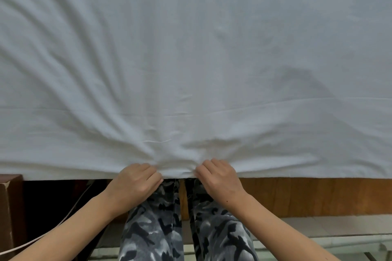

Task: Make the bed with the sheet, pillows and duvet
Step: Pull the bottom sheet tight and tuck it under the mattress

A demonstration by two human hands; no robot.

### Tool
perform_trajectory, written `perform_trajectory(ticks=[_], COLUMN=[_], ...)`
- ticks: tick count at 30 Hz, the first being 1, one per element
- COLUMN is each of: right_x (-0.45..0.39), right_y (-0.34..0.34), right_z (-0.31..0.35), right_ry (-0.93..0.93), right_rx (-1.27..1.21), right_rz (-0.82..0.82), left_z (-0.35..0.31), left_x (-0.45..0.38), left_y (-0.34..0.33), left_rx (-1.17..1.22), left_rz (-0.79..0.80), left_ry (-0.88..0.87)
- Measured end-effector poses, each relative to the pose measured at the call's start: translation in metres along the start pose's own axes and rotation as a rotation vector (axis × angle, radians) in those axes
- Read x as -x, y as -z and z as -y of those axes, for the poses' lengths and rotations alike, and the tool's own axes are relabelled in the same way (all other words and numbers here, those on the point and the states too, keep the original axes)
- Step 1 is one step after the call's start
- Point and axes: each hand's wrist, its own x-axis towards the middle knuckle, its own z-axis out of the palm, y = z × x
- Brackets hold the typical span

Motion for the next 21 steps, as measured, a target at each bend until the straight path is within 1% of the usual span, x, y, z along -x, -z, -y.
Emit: perform_trajectory(ticks=[2, 4, 7, 9, 17, 21], right_x=[0.007, 0.008, 0.001, -0.002, -0.008, -0.019], right_y=[-0.005, -0.006, -0.009, -0.011, -0.012, -0.017], right_z=[0.007, 0.010, 0.005, 0.002, 0.000, 0.000], right_ry=[0.099, 0.150, 0.095, 0.066, -0.023, -0.059], right_rx=[0.006, 0.027, 0.087, 0.111, 0.075, 0.081], right_rz=[0.028, 0.039, 0.020, 0.027, 0.016, -0.047], left_z=[0.004, 0.010, 0.016, 0.018, 0.020, 0.023], left_x=[0.011, 0.017, 0.020, 0.022, 0.022, 0.020], left_y=[-0.007, -0.010, -0.009, -0.010, -0.024, -0.027], left_rx=[-0.019, -0.055, -0.166, -0.191, -0.157, -0.117], left_rz=[0.013, 0.007, -0.019, -0.025, -0.052, -0.038], left_ry=[0.014, 0.069, 0.094, 0.089, 0.112, 0.123])
